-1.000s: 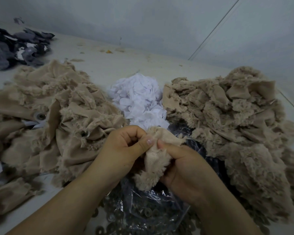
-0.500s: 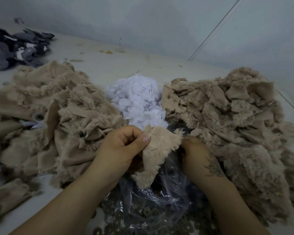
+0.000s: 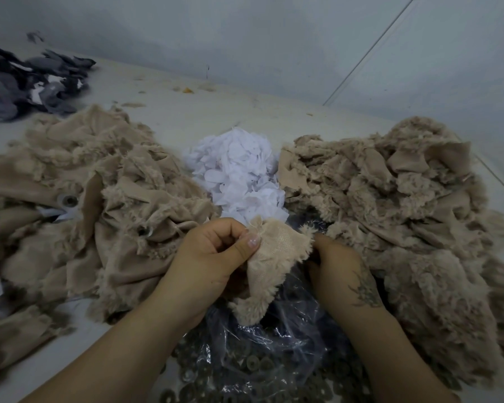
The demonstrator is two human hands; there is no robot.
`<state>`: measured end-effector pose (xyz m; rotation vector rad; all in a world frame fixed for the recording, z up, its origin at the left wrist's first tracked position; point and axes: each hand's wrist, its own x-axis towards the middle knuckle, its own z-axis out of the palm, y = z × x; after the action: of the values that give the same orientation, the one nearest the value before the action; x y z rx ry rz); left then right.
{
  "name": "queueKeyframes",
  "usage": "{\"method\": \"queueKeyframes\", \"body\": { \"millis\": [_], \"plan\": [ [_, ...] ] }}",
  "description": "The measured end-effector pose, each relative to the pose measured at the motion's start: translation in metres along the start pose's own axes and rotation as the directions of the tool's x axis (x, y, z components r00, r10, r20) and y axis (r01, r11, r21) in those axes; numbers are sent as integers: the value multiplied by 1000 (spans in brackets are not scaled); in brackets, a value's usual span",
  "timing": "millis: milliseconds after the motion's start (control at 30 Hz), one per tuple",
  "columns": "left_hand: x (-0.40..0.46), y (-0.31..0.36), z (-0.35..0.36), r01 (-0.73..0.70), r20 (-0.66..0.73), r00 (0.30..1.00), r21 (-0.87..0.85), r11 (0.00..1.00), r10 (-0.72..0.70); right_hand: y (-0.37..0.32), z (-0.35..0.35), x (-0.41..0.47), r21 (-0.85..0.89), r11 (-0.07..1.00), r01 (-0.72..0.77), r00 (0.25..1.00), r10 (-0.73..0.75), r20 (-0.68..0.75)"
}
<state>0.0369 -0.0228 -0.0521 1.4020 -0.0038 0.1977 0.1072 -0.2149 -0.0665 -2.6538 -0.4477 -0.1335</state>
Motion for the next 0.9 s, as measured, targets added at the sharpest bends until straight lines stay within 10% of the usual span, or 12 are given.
{"method": "queueKeyframes", "body": {
  "millis": [300, 433, 633, 900],
  "plan": [
    [0, 0, -1, -11, -8, 1000, -41, 999, 11, -18, -23, -5, 281, 960, -5, 990, 45, -136],
    [0, 0, -1, -35, -31, 999, -79, 996, 32, -42, -30, -19, 815, 530, -234, 936, -103, 336],
    [0, 1, 0, -80, -15, 997, -48, 996, 80, -49, -24, -19, 917, 216, -335, 919, -142, 369],
    [-1, 1, 2, -101, 10, 995, 25, 995, 101, -60, -20, -27, 913, 398, -94, 995, 10, 98]
  ]
}}
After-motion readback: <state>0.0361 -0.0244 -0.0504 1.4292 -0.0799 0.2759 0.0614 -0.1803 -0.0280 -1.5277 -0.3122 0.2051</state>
